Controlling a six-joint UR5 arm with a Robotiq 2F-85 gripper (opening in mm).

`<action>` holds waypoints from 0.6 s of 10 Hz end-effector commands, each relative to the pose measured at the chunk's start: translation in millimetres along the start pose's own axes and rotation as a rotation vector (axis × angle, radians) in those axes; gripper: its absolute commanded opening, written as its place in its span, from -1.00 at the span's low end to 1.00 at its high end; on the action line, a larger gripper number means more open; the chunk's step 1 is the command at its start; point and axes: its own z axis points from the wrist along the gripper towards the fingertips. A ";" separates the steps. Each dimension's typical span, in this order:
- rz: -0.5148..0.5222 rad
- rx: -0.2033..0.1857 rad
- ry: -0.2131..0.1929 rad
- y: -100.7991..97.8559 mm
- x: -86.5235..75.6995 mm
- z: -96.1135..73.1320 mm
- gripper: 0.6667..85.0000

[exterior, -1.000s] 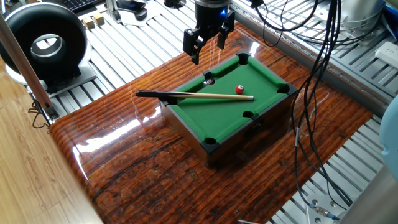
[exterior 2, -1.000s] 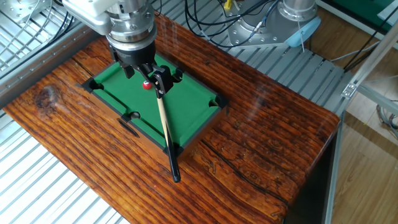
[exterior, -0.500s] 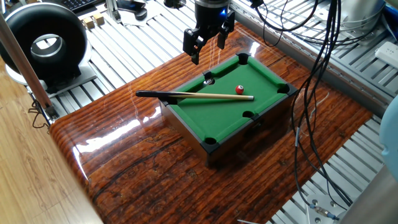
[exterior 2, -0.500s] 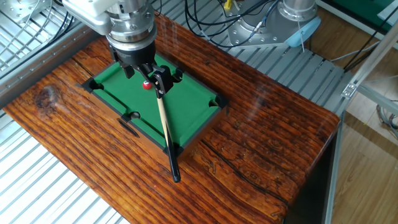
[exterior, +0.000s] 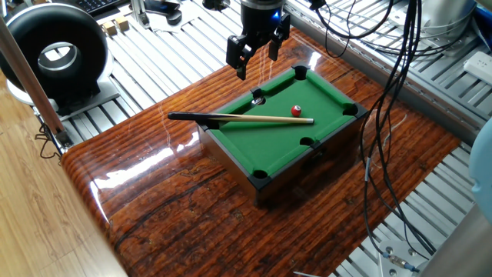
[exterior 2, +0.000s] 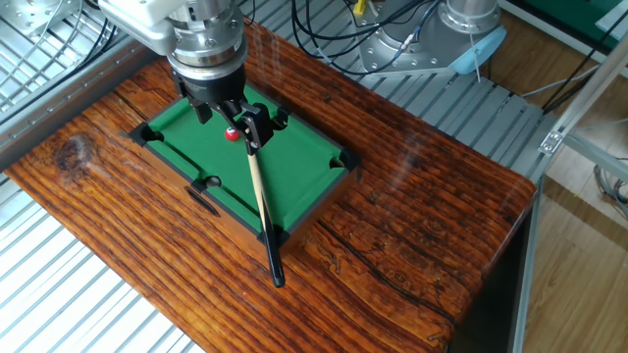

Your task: Hit the pool ball

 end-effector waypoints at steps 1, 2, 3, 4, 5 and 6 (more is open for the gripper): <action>0.000 0.000 0.000 2.2 0.1 0.0 -0.99; -0.166 -0.077 -0.015 23.2 -2.3 0.3 -0.99; -0.166 -0.078 -0.017 24.4 -2.7 0.8 -0.99; -0.166 -0.080 -0.017 24.9 -2.7 0.7 -0.99; -0.166 -0.080 -0.017 24.9 -2.7 0.6 -0.99; -0.166 -0.080 -0.017 25.0 -2.7 0.6 -0.99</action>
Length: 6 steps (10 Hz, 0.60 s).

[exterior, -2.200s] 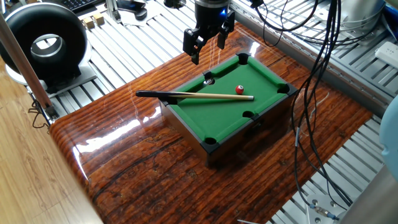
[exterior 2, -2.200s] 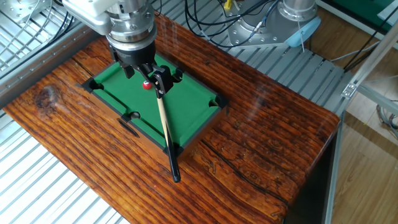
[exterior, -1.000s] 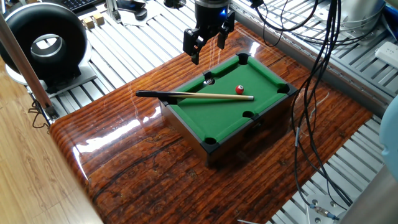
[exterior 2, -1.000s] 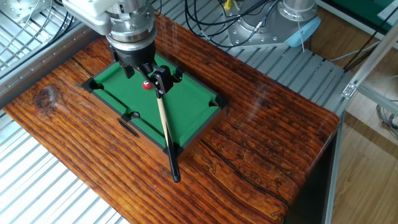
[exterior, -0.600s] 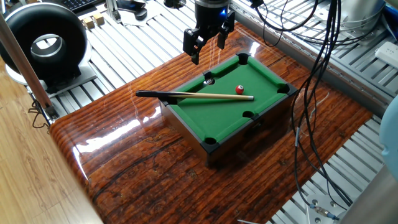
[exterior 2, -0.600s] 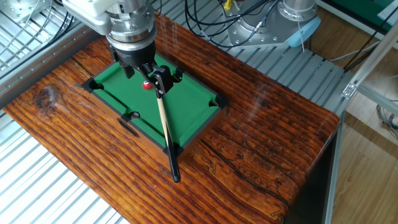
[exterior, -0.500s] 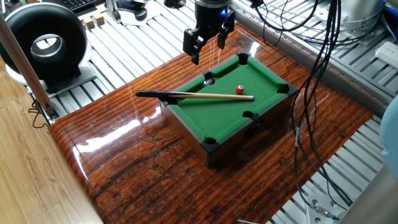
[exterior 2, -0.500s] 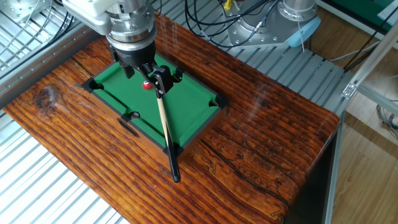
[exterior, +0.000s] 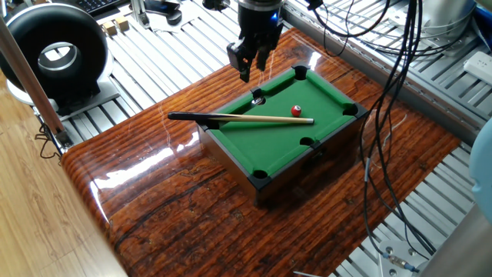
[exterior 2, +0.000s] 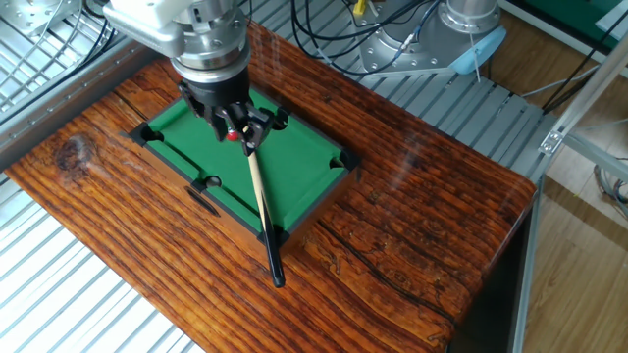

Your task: Hit the pool ball

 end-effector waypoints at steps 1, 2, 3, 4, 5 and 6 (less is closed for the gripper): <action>-0.043 -0.029 -0.010 8.7 -2.7 -0.3 -0.99; -0.052 -0.038 -0.018 12.1 -4.6 0.1 -0.99; -0.066 -0.041 -0.028 13.7 -7.2 1.2 -0.99; -0.106 -0.025 -0.042 12.3 -10.8 3.6 -0.99; -0.139 -0.015 -0.068 16.6 -17.5 8.3 -0.99; -0.176 0.003 -0.089 17.5 -23.6 14.4 -0.99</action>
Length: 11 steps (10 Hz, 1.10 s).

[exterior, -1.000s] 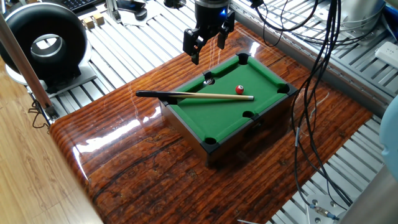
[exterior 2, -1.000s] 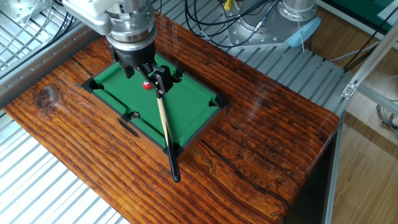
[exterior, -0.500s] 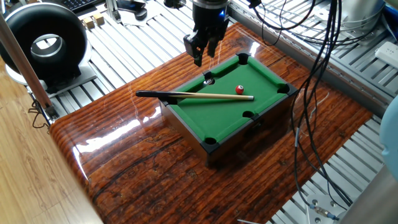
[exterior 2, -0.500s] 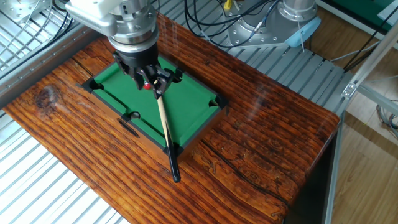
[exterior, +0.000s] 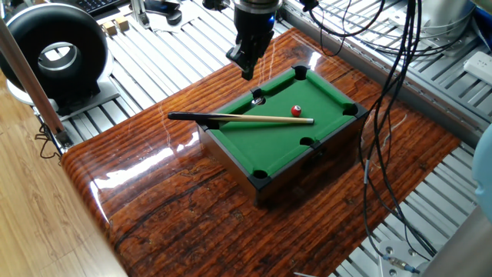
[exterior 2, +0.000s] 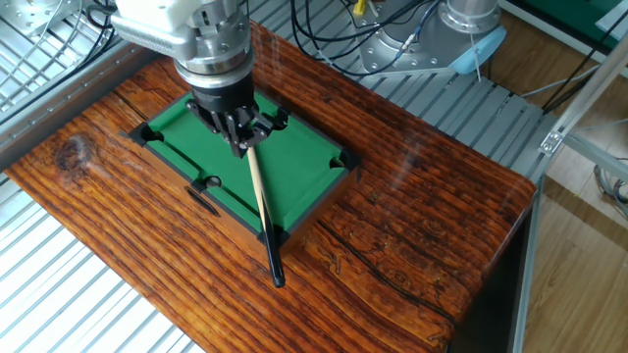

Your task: Hit the pool ball

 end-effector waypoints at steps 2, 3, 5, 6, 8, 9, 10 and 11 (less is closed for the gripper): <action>-0.239 0.058 -0.093 4.0 -26.8 26.6 -0.99; -0.320 0.011 -0.136 23.7 -35.6 32.2 -0.99; -0.406 -0.056 -0.165 47.7 -38.3 35.4 -0.99; -0.432 -0.028 -0.163 39.6 -39.3 34.6 -0.99; -0.428 0.004 -0.194 33.2 -48.7 35.6 -0.99; -0.421 0.018 -0.190 29.9 -48.4 40.5 -0.99; -0.401 -0.016 -0.185 41.3 -45.1 42.2 -0.99; -0.381 -0.019 -0.158 40.4 -38.2 43.7 -0.99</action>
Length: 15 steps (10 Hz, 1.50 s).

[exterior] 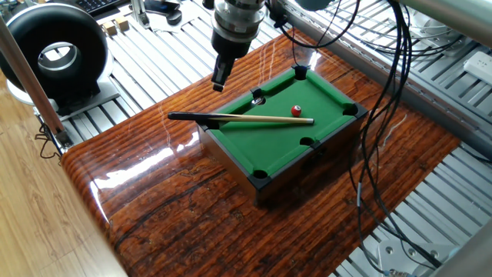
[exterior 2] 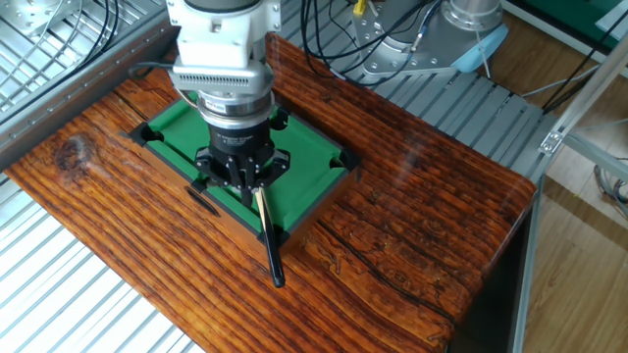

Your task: Hit the pool ball

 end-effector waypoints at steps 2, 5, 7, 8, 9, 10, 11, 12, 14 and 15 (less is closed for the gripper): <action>0.027 0.032 0.043 -6.2 12.1 3.6 -0.99; 0.043 -0.026 0.016 9.7 4.5 4.3 -0.99; 0.049 -0.009 0.036 6.3 9.9 4.9 -0.99; 0.039 0.011 0.048 2.0 13.1 5.3 -0.99; 0.040 0.000 0.040 6.5 11.0 6.3 -0.99; 0.041 -0.019 0.027 11.7 7.5 6.7 -0.99; 0.044 -0.027 0.012 13.3 3.5 6.6 -0.99; 0.040 -0.017 0.000 10.6 0.6 6.6 -0.99; 0.042 0.005 0.012 5.1 3.7 6.6 -0.99; 0.049 0.010 0.019 3.8 5.7 6.6 -0.99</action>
